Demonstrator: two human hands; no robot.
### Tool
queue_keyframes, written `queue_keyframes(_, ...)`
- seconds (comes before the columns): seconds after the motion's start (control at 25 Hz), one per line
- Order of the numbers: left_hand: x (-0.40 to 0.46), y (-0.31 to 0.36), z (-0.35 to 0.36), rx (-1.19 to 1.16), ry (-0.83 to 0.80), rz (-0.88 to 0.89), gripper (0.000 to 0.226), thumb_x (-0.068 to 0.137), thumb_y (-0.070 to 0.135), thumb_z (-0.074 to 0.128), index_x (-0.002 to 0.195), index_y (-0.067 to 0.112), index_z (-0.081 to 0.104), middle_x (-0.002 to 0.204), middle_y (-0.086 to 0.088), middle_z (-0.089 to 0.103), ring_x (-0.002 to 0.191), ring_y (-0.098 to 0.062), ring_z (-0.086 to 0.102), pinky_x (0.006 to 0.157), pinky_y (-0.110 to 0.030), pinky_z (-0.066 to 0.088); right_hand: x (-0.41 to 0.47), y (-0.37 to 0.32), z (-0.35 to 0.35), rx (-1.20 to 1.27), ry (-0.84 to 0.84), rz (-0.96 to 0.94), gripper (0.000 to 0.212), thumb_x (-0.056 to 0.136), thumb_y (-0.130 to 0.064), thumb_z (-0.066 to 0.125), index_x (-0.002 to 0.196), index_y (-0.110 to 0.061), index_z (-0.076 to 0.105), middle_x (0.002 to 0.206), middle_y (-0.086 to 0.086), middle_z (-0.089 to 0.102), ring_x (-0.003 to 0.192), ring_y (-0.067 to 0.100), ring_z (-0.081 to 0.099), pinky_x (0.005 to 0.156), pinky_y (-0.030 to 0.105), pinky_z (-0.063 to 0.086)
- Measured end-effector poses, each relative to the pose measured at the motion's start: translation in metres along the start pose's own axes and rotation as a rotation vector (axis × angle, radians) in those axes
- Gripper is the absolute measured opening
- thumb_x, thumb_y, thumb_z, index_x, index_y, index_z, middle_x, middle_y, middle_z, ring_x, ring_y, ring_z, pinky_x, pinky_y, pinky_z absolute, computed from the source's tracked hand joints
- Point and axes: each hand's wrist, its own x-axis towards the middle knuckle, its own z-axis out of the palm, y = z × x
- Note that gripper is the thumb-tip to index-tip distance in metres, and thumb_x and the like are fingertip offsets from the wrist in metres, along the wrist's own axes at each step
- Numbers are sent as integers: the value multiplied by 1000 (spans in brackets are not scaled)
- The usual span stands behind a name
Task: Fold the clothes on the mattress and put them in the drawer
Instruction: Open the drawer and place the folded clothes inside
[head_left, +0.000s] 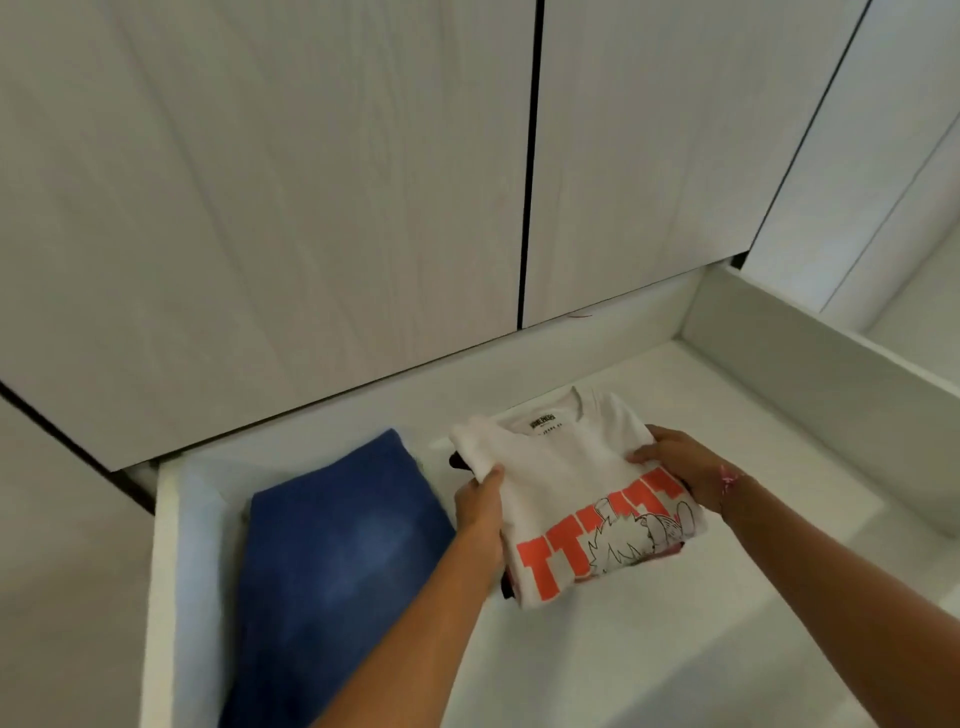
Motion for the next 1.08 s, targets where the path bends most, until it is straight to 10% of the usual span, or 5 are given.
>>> queue_keyframes(0.32, 101, -20, 10, 460, 324, 81, 61, 96, 2, 39, 150, 10, 12, 139, -19, 44, 120, -36, 50, 96, -44, 45, 121, 27, 56, -369, 62, -101, 61, 91, -12, 58, 146, -11, 31, 138, 17, 49, 115, 31, 53, 98, 36, 42)
queue_keyframes(0.52, 84, -28, 32, 853, 392, 253, 71, 97, 10, 41, 151, 9, -5, 159, -15, 7, 145, -32, 13, 115, -49, 23, 107, 33, 40, -795, 251, -270, 61, 96, -33, 50, 147, -14, 24, 143, 16, 40, 129, 33, 42, 101, 46, 40)
queue_keyframes(0.68, 31, -21, 83, 1038, 262, 581, 67, 99, 15, 40, 152, 9, -1, 160, -12, 2, 148, -26, 2, 116, -44, 14, 46, 28, -13, -1078, 480, -431, 58, 96, -31, 50, 147, -16, 27, 153, 13, 26, 138, 31, 29, 104, 45, 34)
queue_keyframes(1.08, -233, -152, 231, 1083, -16, 1363, 63, 100, 20, 36, 152, 6, 4, 159, -16, 5, 148, -27, 2, 116, -44, 10, -263, 199, -154, -888, 1361, -410, 54, 87, -24, 60, 137, -11, 46, 145, 20, 38, 131, 37, 39, 102, 52, 34)
